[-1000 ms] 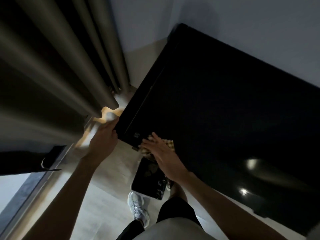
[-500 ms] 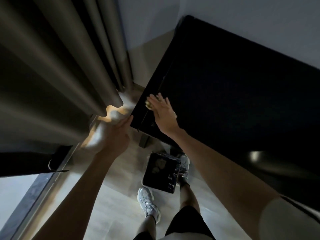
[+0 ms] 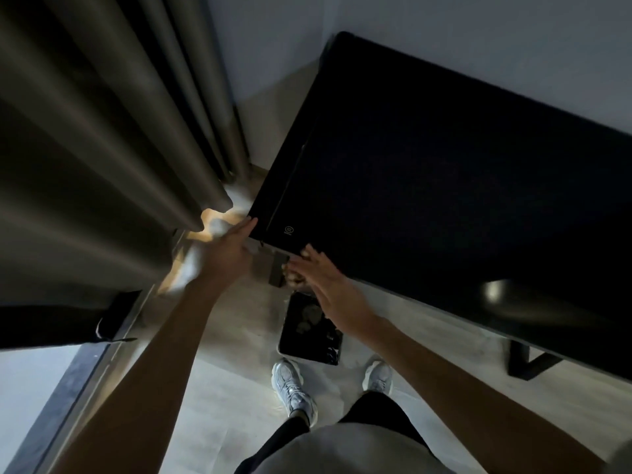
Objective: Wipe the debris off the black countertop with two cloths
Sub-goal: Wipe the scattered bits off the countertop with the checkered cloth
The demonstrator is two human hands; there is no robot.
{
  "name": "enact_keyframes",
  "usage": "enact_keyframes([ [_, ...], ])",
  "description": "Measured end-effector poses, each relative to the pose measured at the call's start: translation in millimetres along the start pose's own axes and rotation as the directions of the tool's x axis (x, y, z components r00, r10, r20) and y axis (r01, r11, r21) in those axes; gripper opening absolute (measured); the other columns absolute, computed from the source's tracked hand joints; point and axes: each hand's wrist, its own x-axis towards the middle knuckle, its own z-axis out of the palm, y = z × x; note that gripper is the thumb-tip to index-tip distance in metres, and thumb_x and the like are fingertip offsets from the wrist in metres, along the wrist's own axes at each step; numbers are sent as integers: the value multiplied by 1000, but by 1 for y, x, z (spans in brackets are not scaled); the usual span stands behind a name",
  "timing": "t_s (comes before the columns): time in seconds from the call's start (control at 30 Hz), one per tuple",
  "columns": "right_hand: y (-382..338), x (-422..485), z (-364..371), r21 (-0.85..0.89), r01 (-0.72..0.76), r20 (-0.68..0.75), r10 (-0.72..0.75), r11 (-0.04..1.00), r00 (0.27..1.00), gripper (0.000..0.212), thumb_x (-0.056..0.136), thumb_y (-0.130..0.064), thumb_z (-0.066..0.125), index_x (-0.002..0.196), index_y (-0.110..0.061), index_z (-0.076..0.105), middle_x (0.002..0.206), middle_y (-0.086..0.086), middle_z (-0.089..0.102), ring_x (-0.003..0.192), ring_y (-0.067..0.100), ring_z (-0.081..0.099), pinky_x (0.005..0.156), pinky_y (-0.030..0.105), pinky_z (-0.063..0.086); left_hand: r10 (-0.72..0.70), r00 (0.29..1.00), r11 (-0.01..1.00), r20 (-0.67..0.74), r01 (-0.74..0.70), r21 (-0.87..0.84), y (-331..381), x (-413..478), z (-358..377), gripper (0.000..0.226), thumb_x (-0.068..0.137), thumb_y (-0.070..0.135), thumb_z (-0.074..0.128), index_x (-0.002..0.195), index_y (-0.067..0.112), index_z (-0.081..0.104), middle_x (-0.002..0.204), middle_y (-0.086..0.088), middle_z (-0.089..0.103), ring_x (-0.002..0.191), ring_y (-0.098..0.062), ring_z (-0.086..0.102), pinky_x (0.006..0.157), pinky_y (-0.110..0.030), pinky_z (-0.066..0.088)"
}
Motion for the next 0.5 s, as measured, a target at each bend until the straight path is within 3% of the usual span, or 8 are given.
enact_keyframes([
  [0.1, 10, 9, -23, -86, -91, -129, 80, 992, 988, 44, 101, -9, 38, 144, -18, 40, 154, -2, 35, 149, 15, 11, 122, 34, 9, 16, 999, 999, -29, -17, -28, 10, 4, 6, 58, 86, -17, 41, 140, 3, 36, 150, -11, 32, 139, -26, 32, 108, -22, 22],
  [0.2, 32, 20, -16, -293, -198, -25, 199, 935, 980, 56, 99, -5, 41, 151, -22, 26, 160, -4, 20, 149, 20, 0, 122, 41, 8, 52, 999, 995, 16, -53, 80, 21, 9, 20, 61, 84, -13, 42, 142, 7, 37, 153, -8, 29, 142, -23, 25, 116, -35, 21],
  [0.27, 43, 16, -4, -427, -187, 7, 210, 885, 978, 67, 97, -8, 47, 153, -24, 14, 162, -3, 10, 149, 24, -3, 122, 43, 7, 85, 996, 987, 32, -89, 137, 26, 10, 29, 63, 84, -11, 45, 144, 9, 34, 154, -7, 27, 144, -24, 19, 117, -43, 18],
  [0.33, 49, 7, -1, -455, -203, -37, 210, 867, 977, 64, 100, -16, 45, 154, -23, 12, 162, -3, 9, 149, 25, -2, 122, 42, 6, 110, 992, 980, 68, -119, 161, 33, 6, 38, 64, 85, -11, 46, 144, 8, 32, 155, -9, 24, 145, -27, 15, 117, -45, 15],
  [0.5, 61, -42, -25, -424, -352, -141, 323, 834, 936, 52, 104, -36, 22, 154, -26, 12, 162, -7, 10, 149, 22, -5, 121, 35, -7, 177, 974, 953, 141, -206, 224, 62, -5, 68, 67, 84, -12, 41, 146, 12, 29, 156, -7, 21, 146, -27, 11, 116, -45, 17],
])
